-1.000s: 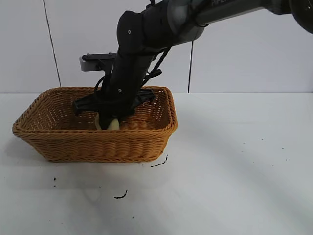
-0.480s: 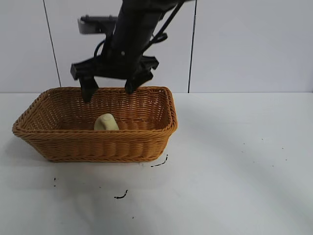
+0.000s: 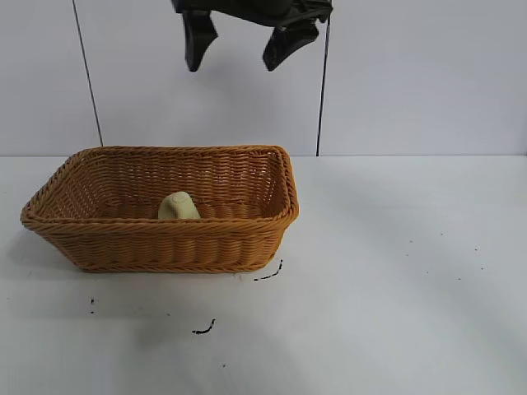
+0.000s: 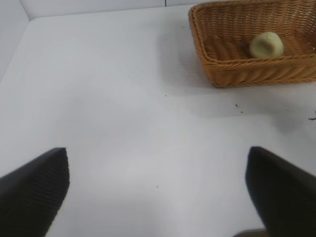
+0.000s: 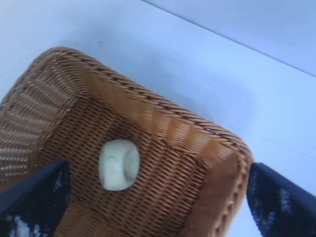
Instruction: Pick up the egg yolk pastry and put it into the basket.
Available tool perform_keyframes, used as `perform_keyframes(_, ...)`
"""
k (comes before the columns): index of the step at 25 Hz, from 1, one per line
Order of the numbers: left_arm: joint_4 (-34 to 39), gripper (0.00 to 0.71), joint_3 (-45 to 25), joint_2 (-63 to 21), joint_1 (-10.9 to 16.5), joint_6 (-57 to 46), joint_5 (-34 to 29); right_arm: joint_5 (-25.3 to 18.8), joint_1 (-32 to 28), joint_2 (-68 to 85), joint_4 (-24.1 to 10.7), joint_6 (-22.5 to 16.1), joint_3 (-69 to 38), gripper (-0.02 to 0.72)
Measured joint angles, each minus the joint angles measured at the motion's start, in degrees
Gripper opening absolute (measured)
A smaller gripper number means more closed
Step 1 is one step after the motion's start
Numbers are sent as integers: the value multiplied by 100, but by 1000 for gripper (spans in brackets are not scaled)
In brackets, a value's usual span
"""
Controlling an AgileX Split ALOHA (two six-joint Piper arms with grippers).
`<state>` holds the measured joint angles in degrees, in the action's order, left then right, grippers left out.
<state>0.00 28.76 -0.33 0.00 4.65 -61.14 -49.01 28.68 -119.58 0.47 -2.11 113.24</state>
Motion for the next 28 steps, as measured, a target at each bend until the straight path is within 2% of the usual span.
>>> perform_keyframes(9, 0, 697, 0, 0, 0, 0, 0, -672, -1732, 0, -159, 156, 0, 695)
perform_keyframes(15, 0, 697, 0, 0, 0, 0, 0, -1208, -2521, 6, -174, 211, 0, 695)
perform_keyframes(21, 0, 697, 0, 0, 0, 0, 0, -1916, -2830, 6, -168, 211, 0, 695)
perform_keyframes(25, 0, 697, 0, 0, 0, 0, 0, -2042, -2849, 10, -132, 255, 0, 695)
perform_keyframes(28, 0, 697, 0, 0, 0, 0, 0, -2042, -2849, 76, 60, 255, -13, 695)
